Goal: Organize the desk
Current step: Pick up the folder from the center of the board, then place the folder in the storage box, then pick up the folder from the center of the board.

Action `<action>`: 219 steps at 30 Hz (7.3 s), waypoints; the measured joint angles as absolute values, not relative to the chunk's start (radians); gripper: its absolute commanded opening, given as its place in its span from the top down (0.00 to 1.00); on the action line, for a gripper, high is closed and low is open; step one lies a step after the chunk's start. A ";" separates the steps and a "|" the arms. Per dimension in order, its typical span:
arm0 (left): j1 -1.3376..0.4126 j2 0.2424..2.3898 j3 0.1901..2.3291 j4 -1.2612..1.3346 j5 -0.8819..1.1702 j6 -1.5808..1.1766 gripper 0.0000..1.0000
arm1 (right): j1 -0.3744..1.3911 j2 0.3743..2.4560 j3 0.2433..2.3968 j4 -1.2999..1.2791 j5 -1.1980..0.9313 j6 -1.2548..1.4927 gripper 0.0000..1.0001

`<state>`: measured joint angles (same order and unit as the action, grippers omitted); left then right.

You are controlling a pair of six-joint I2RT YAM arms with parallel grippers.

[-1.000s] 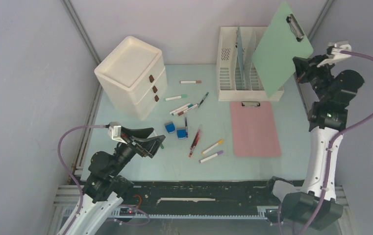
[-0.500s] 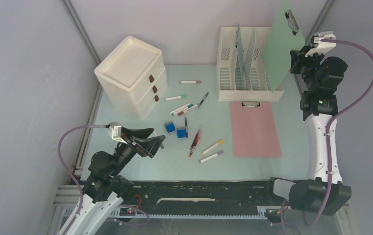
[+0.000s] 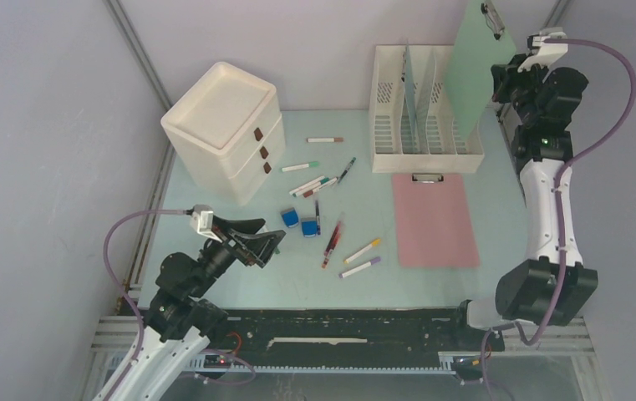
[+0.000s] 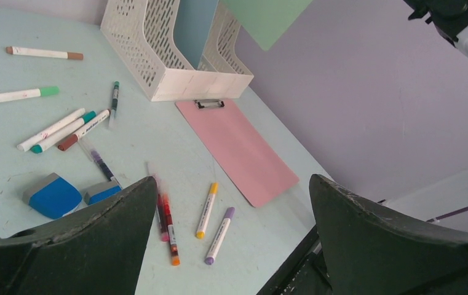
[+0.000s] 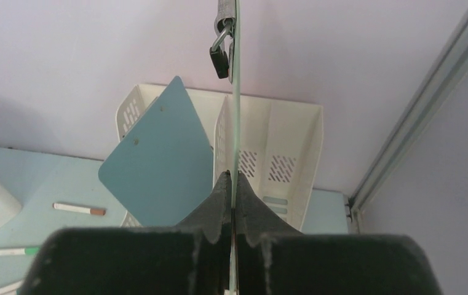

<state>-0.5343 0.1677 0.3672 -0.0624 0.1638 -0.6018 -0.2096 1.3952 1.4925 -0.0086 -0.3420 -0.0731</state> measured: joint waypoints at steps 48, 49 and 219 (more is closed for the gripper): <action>-0.789 0.564 0.334 0.222 0.226 -0.641 0.00 | -0.353 1.686 1.222 0.350 -0.733 0.101 0.34; -0.805 0.583 0.336 0.228 0.209 -0.636 0.00 | -0.369 1.664 1.206 0.315 -0.748 0.091 0.33; -1.134 1.989 1.169 0.142 -0.126 -1.284 0.01 | -0.501 1.682 1.009 -0.725 -0.596 -0.489 0.41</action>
